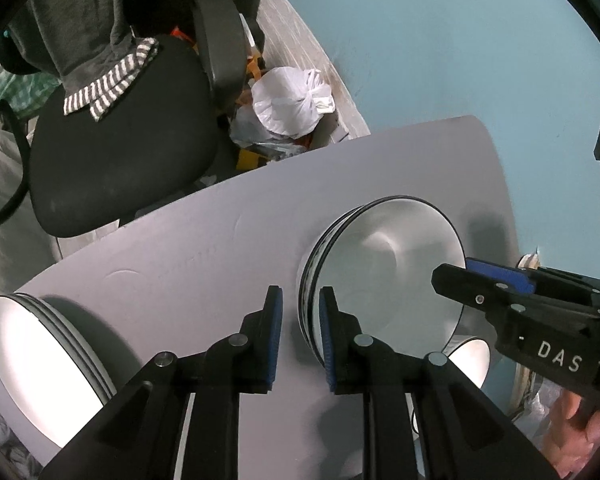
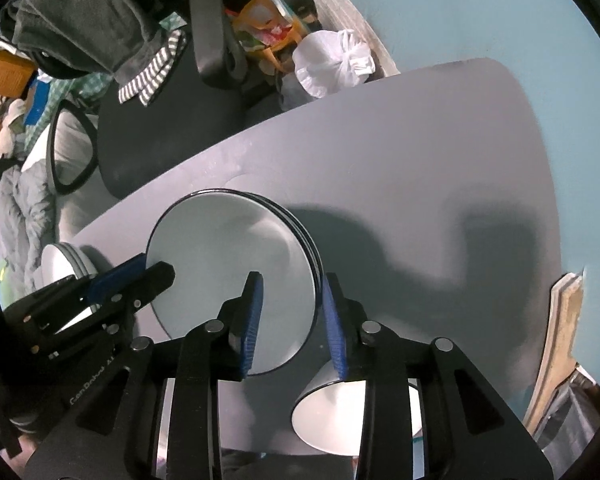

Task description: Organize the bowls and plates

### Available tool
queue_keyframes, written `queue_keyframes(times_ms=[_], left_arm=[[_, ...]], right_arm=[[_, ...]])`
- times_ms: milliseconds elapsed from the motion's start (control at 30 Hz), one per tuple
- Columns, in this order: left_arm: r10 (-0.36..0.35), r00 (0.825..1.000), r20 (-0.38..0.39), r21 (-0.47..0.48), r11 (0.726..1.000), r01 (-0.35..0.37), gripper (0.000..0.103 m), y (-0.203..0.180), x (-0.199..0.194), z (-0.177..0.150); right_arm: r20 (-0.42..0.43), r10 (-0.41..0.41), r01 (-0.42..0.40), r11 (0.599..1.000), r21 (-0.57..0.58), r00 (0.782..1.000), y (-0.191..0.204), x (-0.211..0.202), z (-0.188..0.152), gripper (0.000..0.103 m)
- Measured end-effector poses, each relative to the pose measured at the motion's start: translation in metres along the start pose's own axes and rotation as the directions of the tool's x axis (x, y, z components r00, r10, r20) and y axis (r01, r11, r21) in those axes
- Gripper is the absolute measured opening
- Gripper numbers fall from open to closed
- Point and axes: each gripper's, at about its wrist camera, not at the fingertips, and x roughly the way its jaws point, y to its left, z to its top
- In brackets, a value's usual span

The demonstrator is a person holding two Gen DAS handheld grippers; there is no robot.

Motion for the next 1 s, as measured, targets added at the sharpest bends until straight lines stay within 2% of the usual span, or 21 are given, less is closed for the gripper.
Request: queue_keyframes(times_ms=[167,200,233,300,400,533,800,1000], left_arm=[[-0.001,1.000,0.026,-0.001,1.000,0.001,0.018,-0.001,-0.013,-0.003],[0.001,0.999,0.036,-0.001,1.000,-0.001,0.019,-0.002,-0.017,-0.004],[0.003,0.999,0.047,0.001,1.000,-0.003,0.024,-0.002,-0.021,-0.005],[0.008,0.997,0.076,0.009,1.000,-0.009,0.031,-0.004,-0.031,-0.009],[-0.001,0.994,0.106,0.018,1.000,-0.001,0.037,-0.008,-0.045,-0.014],[-0.012,0.988,0.152,0.022,1.000,0.009,0.049,-0.013,-0.067,-0.020],[0.011,0.972,0.235,0.093,0.995,-0.034,0.057,-0.026,-0.104,-0.038],[-0.022,0.962,0.271,0.093,0.996,-0.004,0.064,-0.030,-0.127,-0.051]], right_arm=[[0.032,-0.034,0.034,0.999,-0.014,0.999,0.001,-0.010,-0.004,0.031],[0.044,-0.041,0.042,0.999,-0.019,0.998,0.002,-0.013,-0.006,0.035],[0.056,-0.048,0.049,0.998,-0.025,0.997,0.003,-0.016,-0.007,0.040],[0.088,-0.066,0.070,0.997,-0.036,0.994,0.005,-0.024,-0.010,0.044],[0.127,-0.083,0.090,0.994,-0.055,0.988,0.008,-0.037,-0.015,0.051],[0.178,-0.097,0.111,0.991,-0.069,0.979,0.011,-0.054,-0.021,0.051],[0.265,-0.100,0.123,0.990,-0.074,0.959,0.018,-0.089,-0.038,0.052],[0.307,-0.084,0.108,0.992,-0.062,0.948,0.021,-0.110,-0.051,0.052]])
